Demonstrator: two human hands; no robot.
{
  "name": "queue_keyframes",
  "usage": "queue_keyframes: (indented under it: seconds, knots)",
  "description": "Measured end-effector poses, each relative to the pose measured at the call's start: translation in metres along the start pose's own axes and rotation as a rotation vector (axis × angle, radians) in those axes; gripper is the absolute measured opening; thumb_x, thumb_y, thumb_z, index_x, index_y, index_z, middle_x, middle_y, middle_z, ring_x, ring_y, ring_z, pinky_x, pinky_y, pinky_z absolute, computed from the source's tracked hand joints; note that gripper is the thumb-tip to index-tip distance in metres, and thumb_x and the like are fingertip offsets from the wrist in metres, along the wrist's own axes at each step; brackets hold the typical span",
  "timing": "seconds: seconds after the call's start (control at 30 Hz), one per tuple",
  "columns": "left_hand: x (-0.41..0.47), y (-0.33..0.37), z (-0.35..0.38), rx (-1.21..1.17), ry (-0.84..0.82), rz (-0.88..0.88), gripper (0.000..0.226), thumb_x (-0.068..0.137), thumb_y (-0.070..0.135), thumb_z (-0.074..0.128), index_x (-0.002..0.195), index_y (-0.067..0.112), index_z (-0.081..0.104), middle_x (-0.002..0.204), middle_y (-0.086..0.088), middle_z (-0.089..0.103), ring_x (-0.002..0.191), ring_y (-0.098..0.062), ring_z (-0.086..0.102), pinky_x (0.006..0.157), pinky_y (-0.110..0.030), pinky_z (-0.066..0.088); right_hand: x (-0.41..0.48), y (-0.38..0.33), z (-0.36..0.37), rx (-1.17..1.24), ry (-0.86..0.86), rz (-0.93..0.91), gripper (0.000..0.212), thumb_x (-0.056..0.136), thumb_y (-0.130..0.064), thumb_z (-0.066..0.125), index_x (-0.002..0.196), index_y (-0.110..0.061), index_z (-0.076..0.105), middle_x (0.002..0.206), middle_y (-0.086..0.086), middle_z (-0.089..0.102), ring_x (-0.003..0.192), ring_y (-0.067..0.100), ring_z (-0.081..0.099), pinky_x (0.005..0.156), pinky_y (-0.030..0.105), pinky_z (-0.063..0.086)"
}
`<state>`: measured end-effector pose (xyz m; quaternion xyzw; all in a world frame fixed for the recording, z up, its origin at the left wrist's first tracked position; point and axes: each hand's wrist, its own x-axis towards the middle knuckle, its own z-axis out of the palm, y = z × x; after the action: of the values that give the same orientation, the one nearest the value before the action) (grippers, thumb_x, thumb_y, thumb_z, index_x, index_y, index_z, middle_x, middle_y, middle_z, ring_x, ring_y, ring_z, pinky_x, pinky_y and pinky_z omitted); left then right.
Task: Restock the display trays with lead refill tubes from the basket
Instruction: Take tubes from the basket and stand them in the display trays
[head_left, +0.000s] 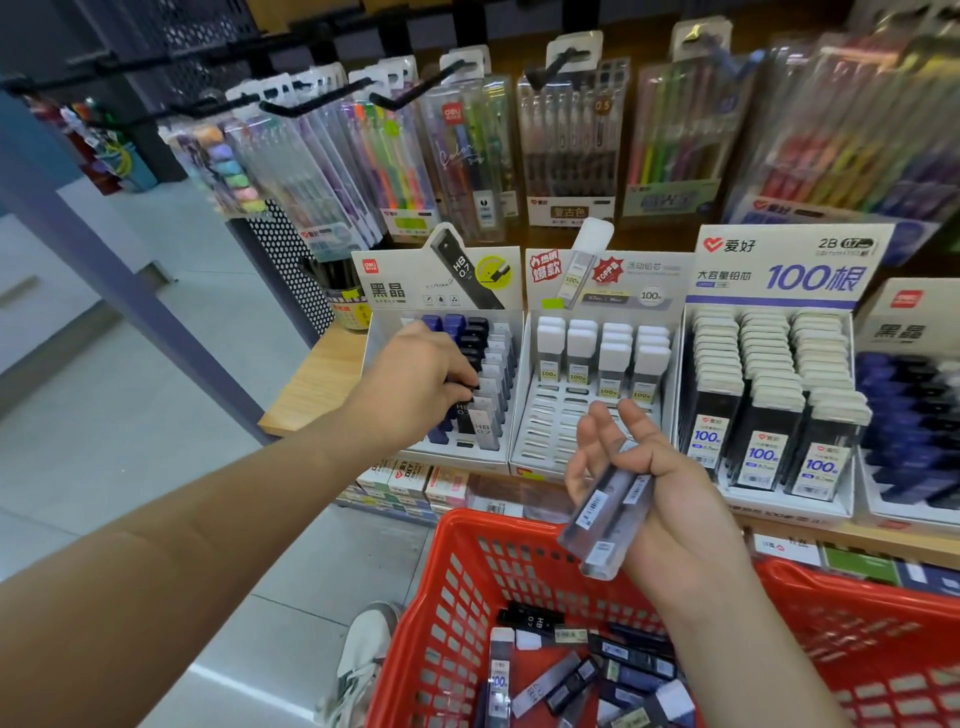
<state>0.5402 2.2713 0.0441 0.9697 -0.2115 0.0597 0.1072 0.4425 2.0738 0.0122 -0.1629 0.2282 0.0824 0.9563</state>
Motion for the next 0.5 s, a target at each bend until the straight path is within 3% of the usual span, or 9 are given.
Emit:
queue_keyframes:
  seconds: [0.1,0.17,0.23,0.3,0.33,0.4,0.5]
  knots:
    - [-0.002,0.014,-0.016,0.034,0.034,-0.023,0.026,0.087,0.007,0.061,0.107,0.019,0.071,0.101,0.006,0.068,0.098,-0.014,0.054,0.08,-0.01,0.032,0.001,0.001,0.002,0.041,-0.005,-0.022,0.047,0.081,0.012,0.029,0.107,-0.015,0.058,0.084,0.008,0.062,0.065,0.017,0.058,0.062,0.028,0.044]
    - [-0.007,0.038,-0.029,-0.129,0.009,-0.064,0.019,0.086,0.006,0.059,0.093,0.021,0.07,0.081,0.014,0.065,0.076,-0.003,0.058,0.071,-0.005,0.038,0.0,0.001,0.002,0.055,-0.028,-0.053,0.047,0.071,0.011,0.032,0.102,-0.014,0.056,0.076,0.006,0.053,0.059,0.015,0.048,0.057,0.026,0.04]
    - [-0.016,0.069,-0.035,-0.464,-0.271,-0.153,0.004,0.087,0.017,0.064,0.084,0.019,0.066,0.07,0.006,0.067,0.064,-0.009,0.061,0.066,-0.02,0.051,-0.001,0.0,0.003,0.043,-0.026,-0.105,0.044,0.07,0.011,0.031,0.098,-0.013,0.054,0.072,0.004,0.049,0.056,0.014,0.045,0.055,0.024,0.039]
    - [-0.029,0.096,-0.032,-0.652,-0.567,-0.213,0.024,0.082,0.037,0.07,0.09,0.017,0.062,0.073,-0.001,0.07,0.06,-0.012,0.063,0.06,-0.028,0.053,-0.003,-0.002,0.005,0.027,0.011,-0.171,0.041,0.077,0.013,0.026,0.095,-0.013,0.053,0.069,0.003,0.048,0.054,0.013,0.045,0.053,0.023,0.039]
    - [-0.034,0.103,-0.027,-0.669,-0.62,-0.205,0.032,0.079,0.043,0.072,0.092,0.016,0.06,0.073,0.0,0.068,0.058,-0.011,0.062,0.058,-0.027,0.052,-0.004,-0.004,0.006,0.028,0.035,-0.202,0.04,0.079,0.013,0.025,0.094,-0.012,0.053,0.069,0.003,0.049,0.054,0.013,0.044,0.054,0.024,0.038]
    - [-0.038,0.11,-0.019,-0.707,-0.579,-0.191,0.035,0.077,0.041,0.073,0.093,0.014,0.058,0.071,0.002,0.063,0.058,-0.01,0.058,0.057,-0.025,0.051,-0.006,-0.007,0.008,0.038,0.049,-0.249,0.039,0.081,0.013,0.025,0.093,-0.012,0.053,0.069,0.004,0.05,0.056,0.014,0.044,0.057,0.025,0.037]
    - [-0.038,0.107,-0.016,-0.934,-0.553,-0.288,0.023,0.082,0.022,0.073,0.091,0.009,0.056,0.064,0.001,0.064,0.054,-0.011,0.059,0.057,-0.024,0.052,-0.01,-0.01,0.009,0.003,-0.007,-0.265,0.04,0.082,0.013,0.028,0.098,-0.011,0.056,0.074,0.007,0.057,0.062,0.017,0.051,0.066,0.029,0.044]
